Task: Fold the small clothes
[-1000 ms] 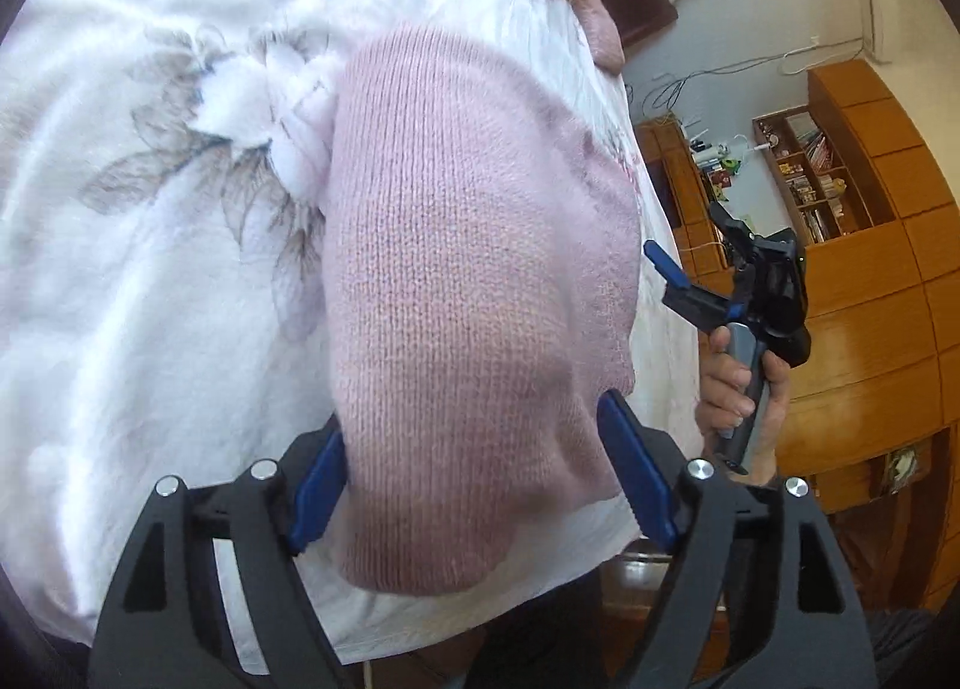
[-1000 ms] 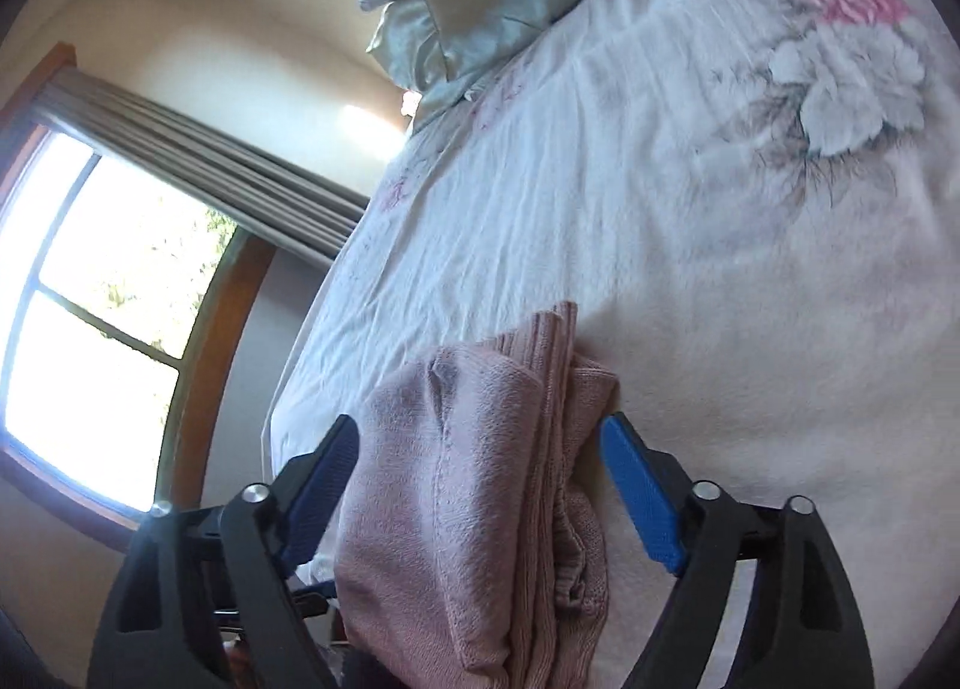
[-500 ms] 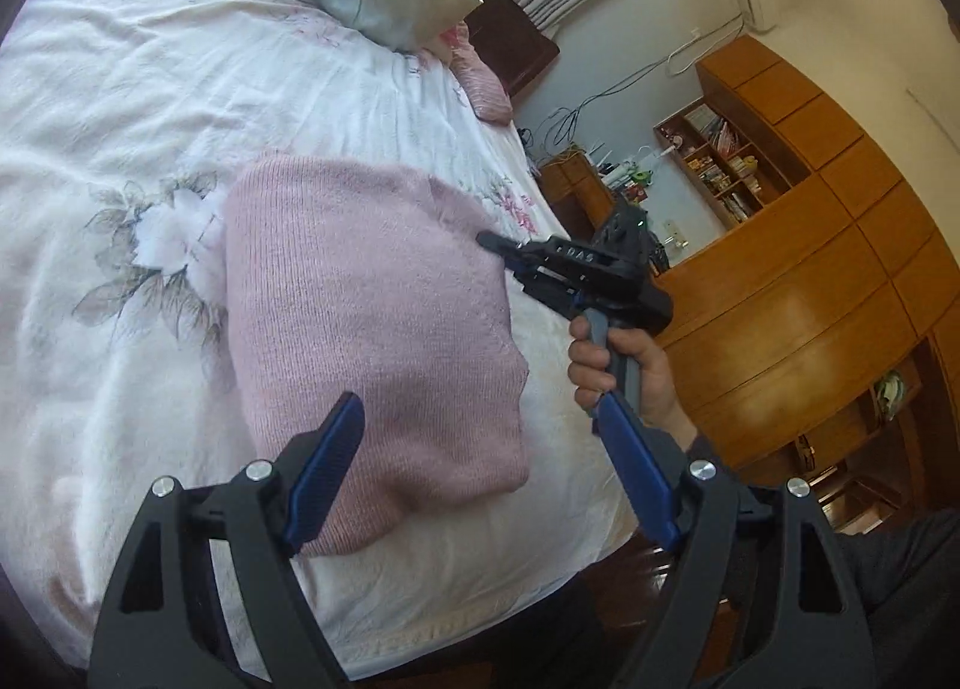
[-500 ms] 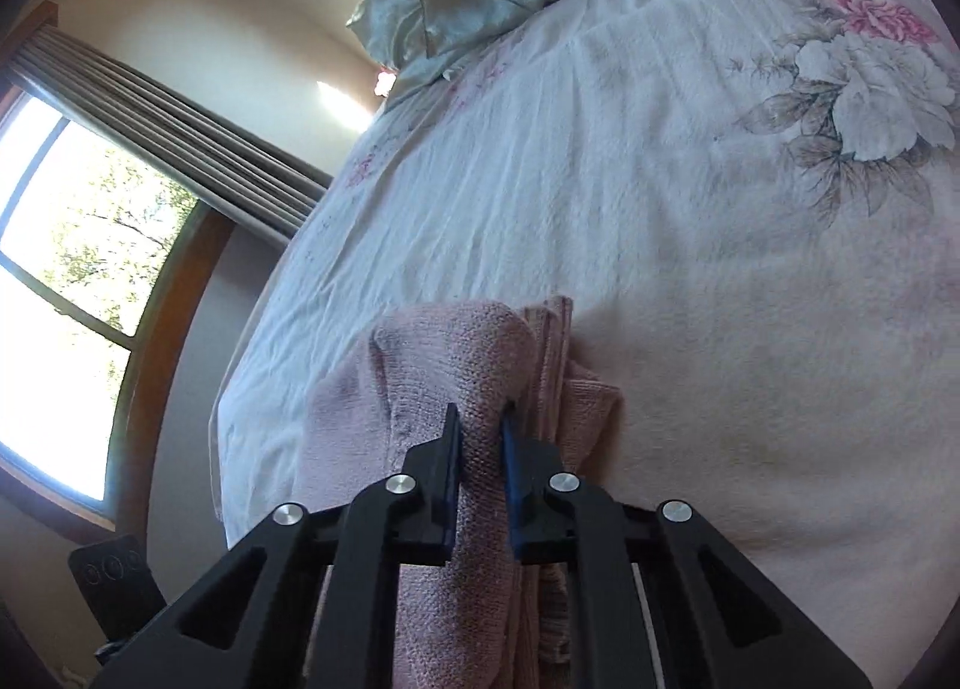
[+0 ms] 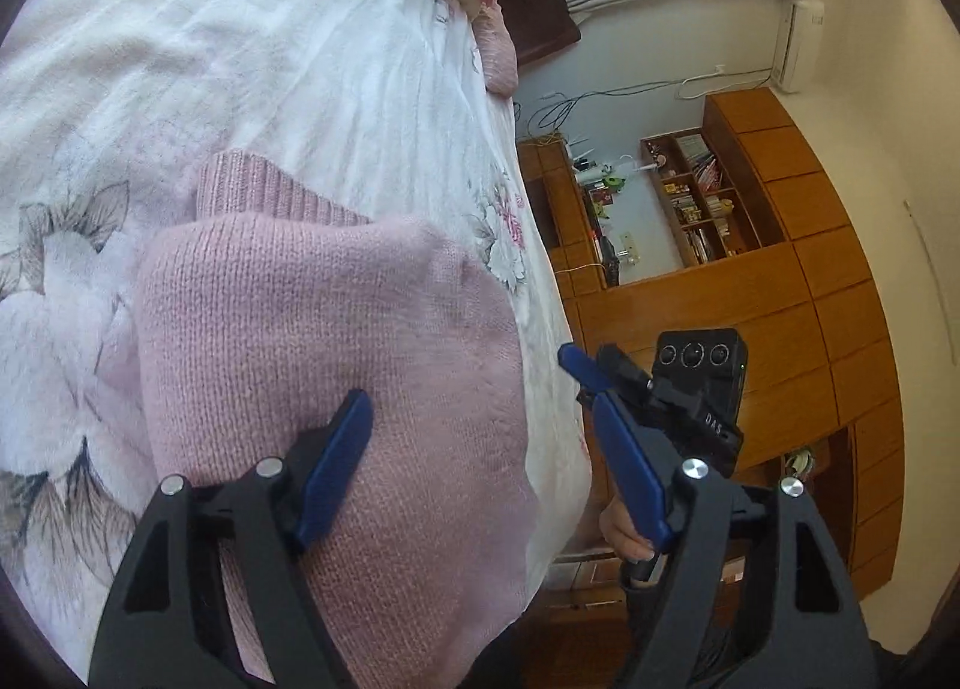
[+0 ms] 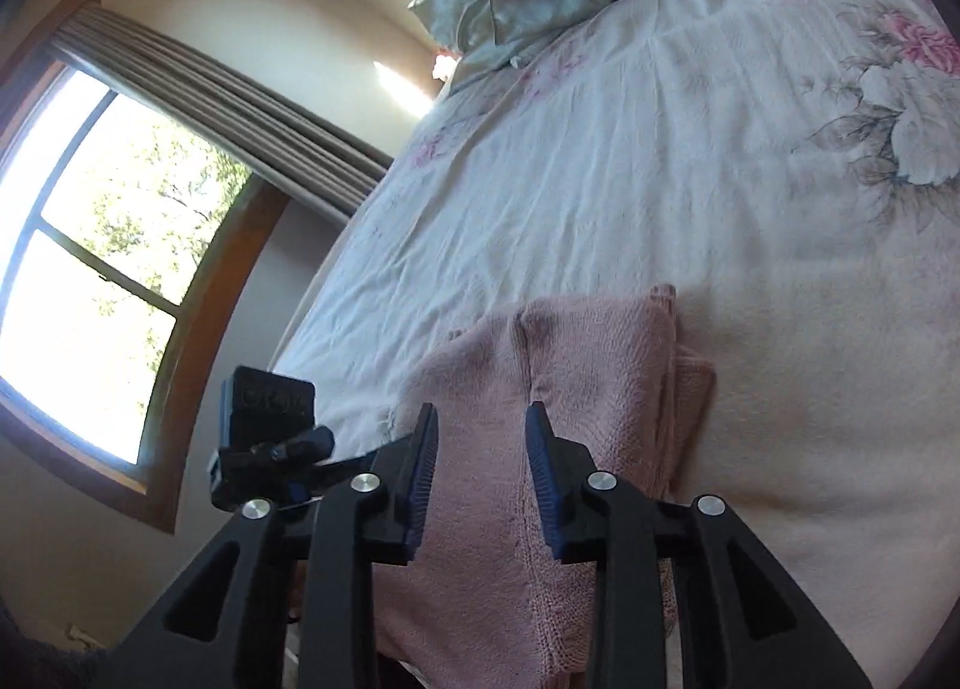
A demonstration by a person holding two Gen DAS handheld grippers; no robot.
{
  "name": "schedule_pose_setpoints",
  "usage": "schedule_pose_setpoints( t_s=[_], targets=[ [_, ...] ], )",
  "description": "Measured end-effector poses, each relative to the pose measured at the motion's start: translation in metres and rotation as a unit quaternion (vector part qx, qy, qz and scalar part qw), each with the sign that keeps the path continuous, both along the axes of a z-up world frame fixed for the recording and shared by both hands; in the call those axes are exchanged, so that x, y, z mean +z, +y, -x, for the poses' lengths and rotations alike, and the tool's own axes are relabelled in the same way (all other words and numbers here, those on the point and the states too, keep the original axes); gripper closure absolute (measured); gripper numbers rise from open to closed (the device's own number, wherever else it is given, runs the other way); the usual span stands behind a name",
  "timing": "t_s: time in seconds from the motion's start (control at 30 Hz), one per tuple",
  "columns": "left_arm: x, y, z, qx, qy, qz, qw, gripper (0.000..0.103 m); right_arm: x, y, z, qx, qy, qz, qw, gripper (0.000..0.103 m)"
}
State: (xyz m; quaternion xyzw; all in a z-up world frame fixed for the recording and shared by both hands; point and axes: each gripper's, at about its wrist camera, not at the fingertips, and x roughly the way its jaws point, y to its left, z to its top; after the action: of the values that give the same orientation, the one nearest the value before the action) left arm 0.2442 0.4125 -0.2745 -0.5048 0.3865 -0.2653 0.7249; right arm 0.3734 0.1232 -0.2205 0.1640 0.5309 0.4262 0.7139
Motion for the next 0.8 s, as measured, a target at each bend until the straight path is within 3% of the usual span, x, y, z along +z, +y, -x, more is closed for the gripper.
schedule_pose_setpoints(
  t_s=[0.03,0.07,0.1,0.2,0.27,0.33,0.4,0.47,0.5,0.57,0.6,0.63,0.7,0.8],
  targets=[
    [-0.001,0.001,0.000,0.005,0.003,0.005,1.0000,0.028,-0.014,0.009,-0.003,0.004,0.012,0.019,1.000,0.073],
    [-0.003,0.001,-0.001,0.008,0.007,0.004,0.9999,0.028,-0.031,0.010,-0.008,0.002,0.020,0.035,0.999,0.092],
    [-0.003,0.001,-0.001,0.011,0.014,-0.004,0.9998,0.034,-0.043,0.007,-0.013,-0.006,0.011,0.053,0.999,0.103],
    [0.014,-0.003,0.009,0.003,0.013,-0.015,0.9998,0.037,-0.051,-0.017,-0.019,-0.037,0.048,0.017,0.998,0.103],
    [0.037,-0.007,0.027,-0.016,-0.029,-0.001,0.9995,0.036,-0.030,-0.021,-0.002,-0.022,0.033,-0.001,0.999,0.092],
    [0.050,-0.013,0.044,-0.035,-0.053,-0.001,0.9979,0.036,-0.011,-0.022,0.019,0.005,0.031,-0.035,0.999,0.092],
    [0.041,-0.026,0.050,-0.060,-0.037,-0.022,0.9973,0.035,-0.013,-0.020,0.035,0.033,0.040,-0.037,0.998,0.092],
    [0.013,-0.037,0.047,-0.072,0.008,-0.051,0.9960,0.035,-0.033,-0.020,0.037,0.027,0.048,0.006,0.998,0.094],
    [0.001,-0.038,0.045,-0.073,0.014,-0.054,0.9958,0.044,-0.045,-0.024,0.034,0.018,0.047,0.029,0.998,0.102],
    [-0.013,-0.036,0.043,-0.058,0.027,-0.047,0.9968,0.062,-0.063,-0.039,0.026,-0.003,0.065,0.020,0.998,0.103],
    [-0.012,-0.037,0.044,-0.054,0.028,-0.049,0.9970,0.063,-0.064,-0.044,0.026,-0.011,0.069,0.015,0.997,0.103],
    [-0.008,-0.038,0.045,-0.051,0.027,-0.055,0.9968,0.061,-0.061,-0.046,0.028,-0.013,0.065,0.018,0.998,0.103],
    [0.008,-0.042,0.053,-0.048,0.013,-0.053,0.9974,0.039,-0.048,-0.047,0.035,-0.007,0.053,0.022,0.998,0.101],
    [0.033,-0.048,0.075,-0.056,-0.024,-0.054,0.9967,0.037,-0.019,-0.054,0.054,-0.001,0.042,-0.014,0.999,0.095]
  ],
)
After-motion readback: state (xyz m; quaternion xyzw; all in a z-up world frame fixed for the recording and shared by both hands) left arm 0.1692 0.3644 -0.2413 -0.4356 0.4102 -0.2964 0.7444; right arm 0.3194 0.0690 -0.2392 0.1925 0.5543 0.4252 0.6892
